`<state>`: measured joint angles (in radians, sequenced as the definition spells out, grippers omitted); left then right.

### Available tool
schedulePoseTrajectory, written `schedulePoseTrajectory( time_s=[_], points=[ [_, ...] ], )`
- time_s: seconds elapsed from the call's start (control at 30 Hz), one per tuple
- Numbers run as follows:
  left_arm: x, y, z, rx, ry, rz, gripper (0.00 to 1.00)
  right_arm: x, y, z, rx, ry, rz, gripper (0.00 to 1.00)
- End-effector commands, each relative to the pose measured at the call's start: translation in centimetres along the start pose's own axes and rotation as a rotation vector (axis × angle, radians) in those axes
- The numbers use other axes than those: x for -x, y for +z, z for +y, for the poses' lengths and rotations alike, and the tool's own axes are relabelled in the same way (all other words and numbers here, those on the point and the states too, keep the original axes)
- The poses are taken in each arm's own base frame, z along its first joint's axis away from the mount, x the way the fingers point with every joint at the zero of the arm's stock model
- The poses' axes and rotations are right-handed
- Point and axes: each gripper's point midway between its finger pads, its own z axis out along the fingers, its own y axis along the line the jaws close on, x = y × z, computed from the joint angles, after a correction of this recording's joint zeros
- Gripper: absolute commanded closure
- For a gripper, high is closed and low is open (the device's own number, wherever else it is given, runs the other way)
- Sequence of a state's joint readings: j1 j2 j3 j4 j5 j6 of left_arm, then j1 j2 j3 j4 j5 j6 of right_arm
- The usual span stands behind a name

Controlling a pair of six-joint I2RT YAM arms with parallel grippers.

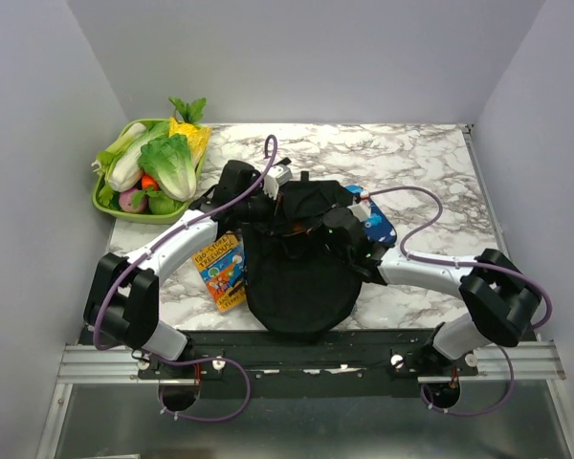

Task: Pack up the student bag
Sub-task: Place the personal item in the student bag.

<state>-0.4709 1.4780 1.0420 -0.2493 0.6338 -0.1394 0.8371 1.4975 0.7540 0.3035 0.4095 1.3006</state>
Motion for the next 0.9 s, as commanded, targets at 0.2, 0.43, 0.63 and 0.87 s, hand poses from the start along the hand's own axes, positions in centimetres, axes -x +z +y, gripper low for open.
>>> schedulePoseTrajectory(
  time_s=[0.2,0.43,0.63,0.87],
  points=[
    [-3.3,0.3,-0.7,-0.121,-0.054,0.105,0.82,-0.3,1.2,1.9,0.009,-0.245,-0.056,0.4],
    [-2.7,-1.1,0.3,-0.126,-0.048,0.111,0.55,-0.4,-3.9,0.3,0.134,-0.344,0.0,0.28],
    [0.4,-3.5,-2.0,-0.149,0.009,0.06,0.22,0.1,-5.4,0.6,0.12,-0.404,0.025,0.48],
    [3.6,-7.4,-2.7,-0.13,0.083,-0.013,0.08,-0.1,-6.4,3.9,0.212,-0.657,0.044,0.5]
  ],
)
